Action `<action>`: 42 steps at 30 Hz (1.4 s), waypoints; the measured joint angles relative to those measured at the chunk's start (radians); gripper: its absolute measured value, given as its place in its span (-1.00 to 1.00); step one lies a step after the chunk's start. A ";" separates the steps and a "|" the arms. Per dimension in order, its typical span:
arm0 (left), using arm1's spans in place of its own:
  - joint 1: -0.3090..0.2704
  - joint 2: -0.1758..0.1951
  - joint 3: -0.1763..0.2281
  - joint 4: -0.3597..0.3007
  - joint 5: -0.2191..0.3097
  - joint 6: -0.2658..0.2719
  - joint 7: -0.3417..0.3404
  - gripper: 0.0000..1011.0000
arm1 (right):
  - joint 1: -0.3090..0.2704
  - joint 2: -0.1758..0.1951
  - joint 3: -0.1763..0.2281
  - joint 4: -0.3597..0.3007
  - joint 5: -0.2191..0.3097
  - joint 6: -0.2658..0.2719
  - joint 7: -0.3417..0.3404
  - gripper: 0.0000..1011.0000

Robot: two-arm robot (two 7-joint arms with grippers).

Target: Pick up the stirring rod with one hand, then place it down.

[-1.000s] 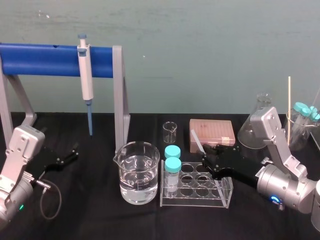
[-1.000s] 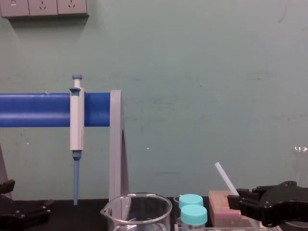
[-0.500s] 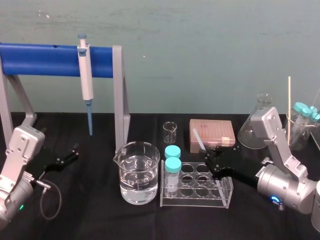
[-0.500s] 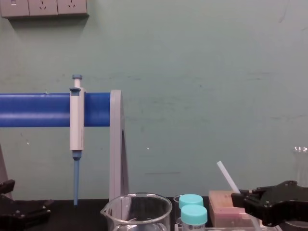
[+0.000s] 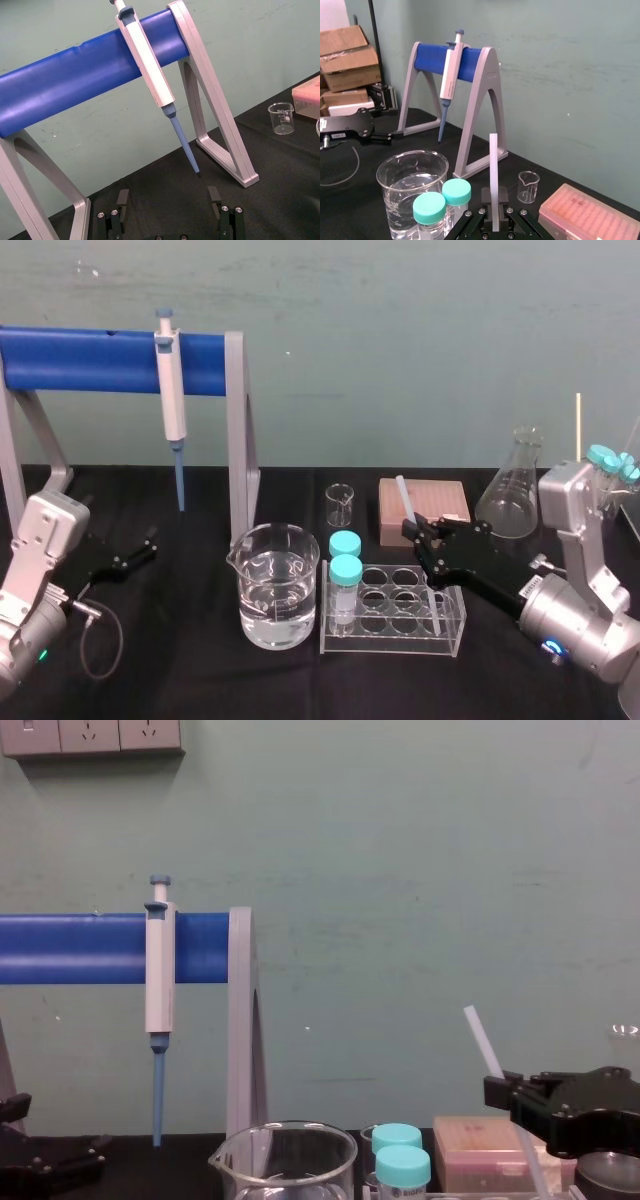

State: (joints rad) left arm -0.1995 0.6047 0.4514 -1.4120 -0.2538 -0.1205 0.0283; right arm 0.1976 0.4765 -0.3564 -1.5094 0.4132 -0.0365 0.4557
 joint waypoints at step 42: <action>0.000 0.000 0.000 0.000 0.000 0.000 0.000 0.98 | -0.031 -0.020 0.162 -0.122 0.057 -0.163 0.025 -0.87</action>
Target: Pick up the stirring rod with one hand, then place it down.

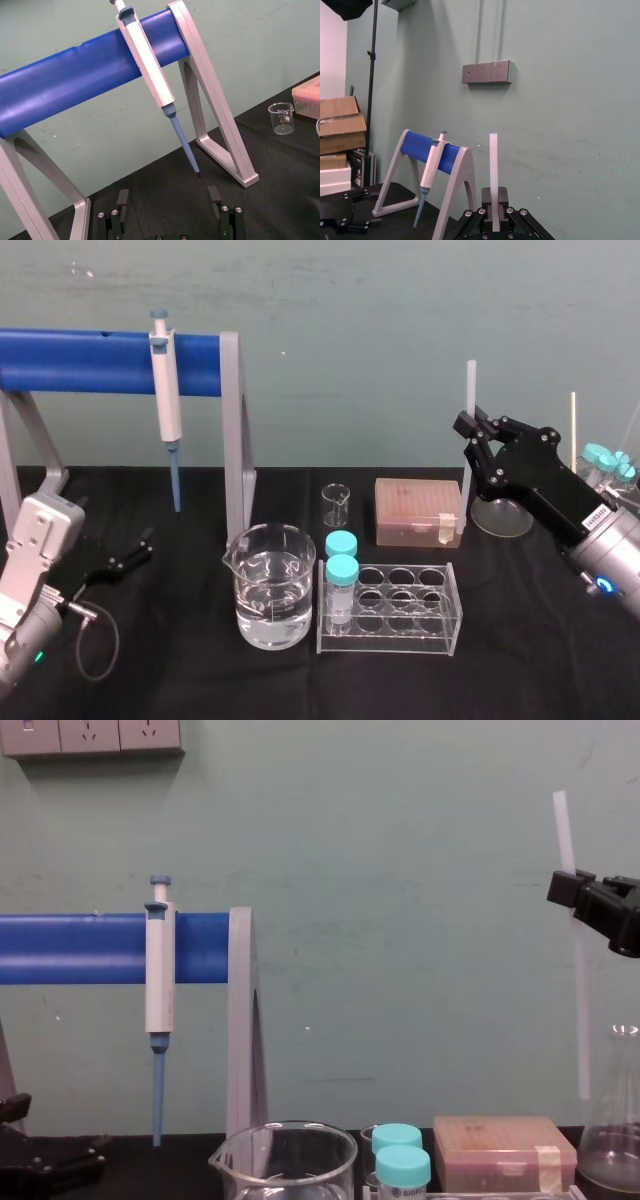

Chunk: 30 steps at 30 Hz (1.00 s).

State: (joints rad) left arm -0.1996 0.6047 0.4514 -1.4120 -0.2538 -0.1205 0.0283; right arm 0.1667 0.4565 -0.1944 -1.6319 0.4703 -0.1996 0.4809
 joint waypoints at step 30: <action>0.000 0.000 0.000 0.000 0.000 0.000 0.000 0.98 | 0.005 -0.001 -0.006 0.007 0.004 0.005 0.000 -0.87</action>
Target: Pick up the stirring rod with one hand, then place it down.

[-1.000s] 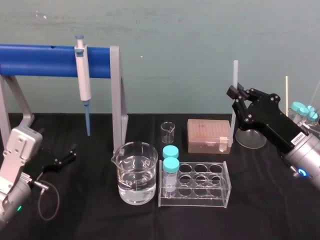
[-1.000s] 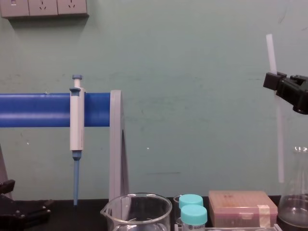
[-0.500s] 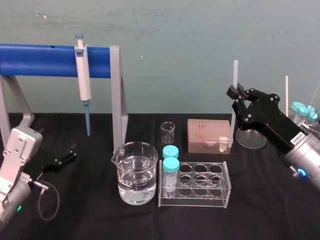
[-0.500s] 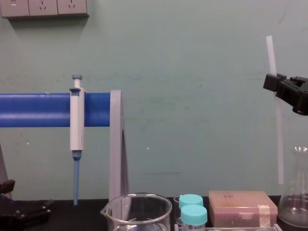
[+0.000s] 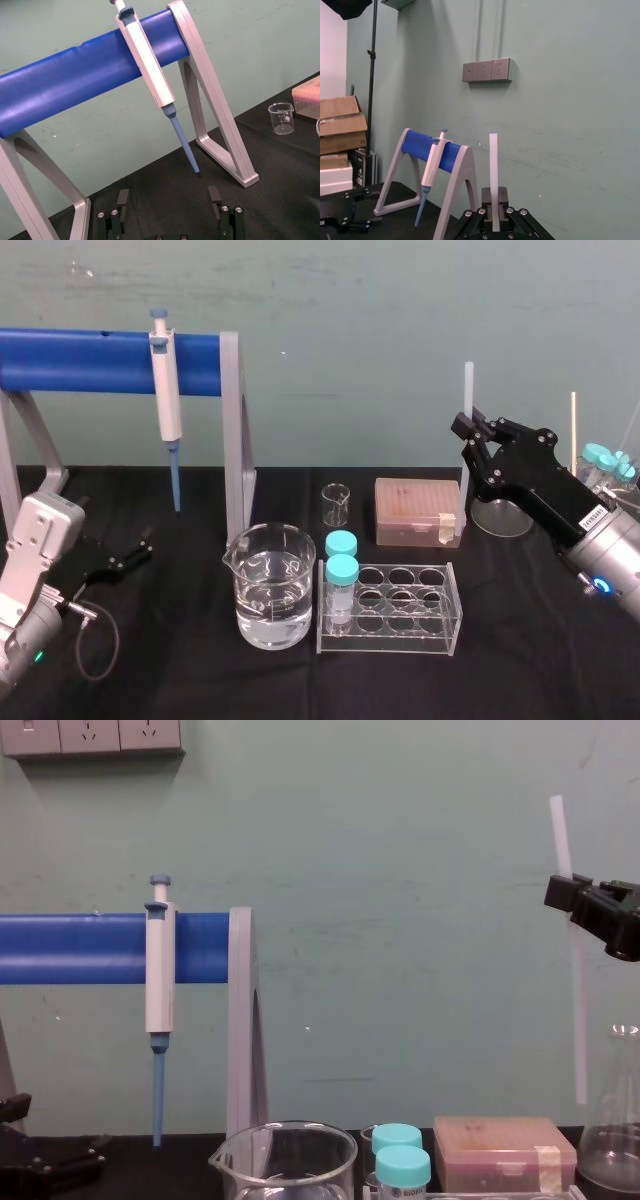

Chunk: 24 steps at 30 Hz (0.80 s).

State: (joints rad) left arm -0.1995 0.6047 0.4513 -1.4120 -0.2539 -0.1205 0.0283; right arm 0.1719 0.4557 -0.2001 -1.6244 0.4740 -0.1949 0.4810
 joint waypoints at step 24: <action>0.000 0.000 0.000 0.000 0.000 0.000 0.000 0.98 | -0.003 0.001 -0.001 -0.001 0.003 -0.004 0.002 -0.87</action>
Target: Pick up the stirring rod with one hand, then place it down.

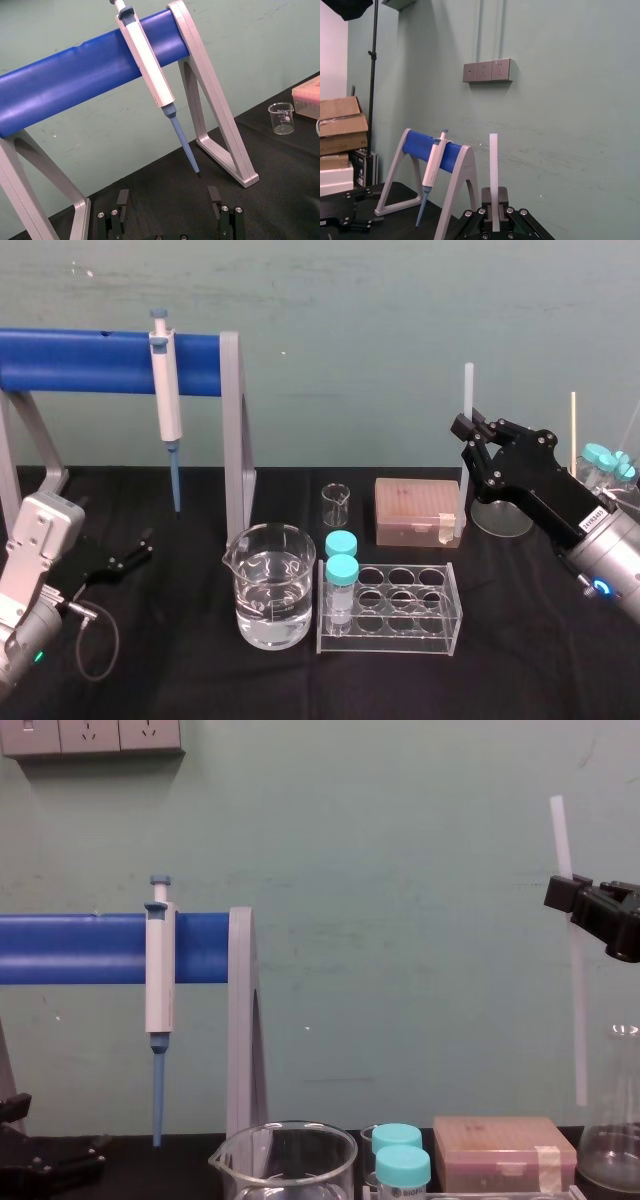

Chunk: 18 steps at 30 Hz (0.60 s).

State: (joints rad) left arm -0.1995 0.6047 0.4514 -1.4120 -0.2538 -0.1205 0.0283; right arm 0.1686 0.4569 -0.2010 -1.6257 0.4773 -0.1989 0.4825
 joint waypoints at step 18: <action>0.000 0.000 0.000 0.000 0.000 0.000 0.000 0.98 | -0.001 0.001 -0.002 0.000 0.000 -0.002 0.005 -0.87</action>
State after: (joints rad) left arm -0.1995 0.6047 0.4514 -1.4120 -0.2539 -0.1205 0.0283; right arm 0.1675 0.4579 -0.2032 -1.6258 0.4771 -0.2011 0.4873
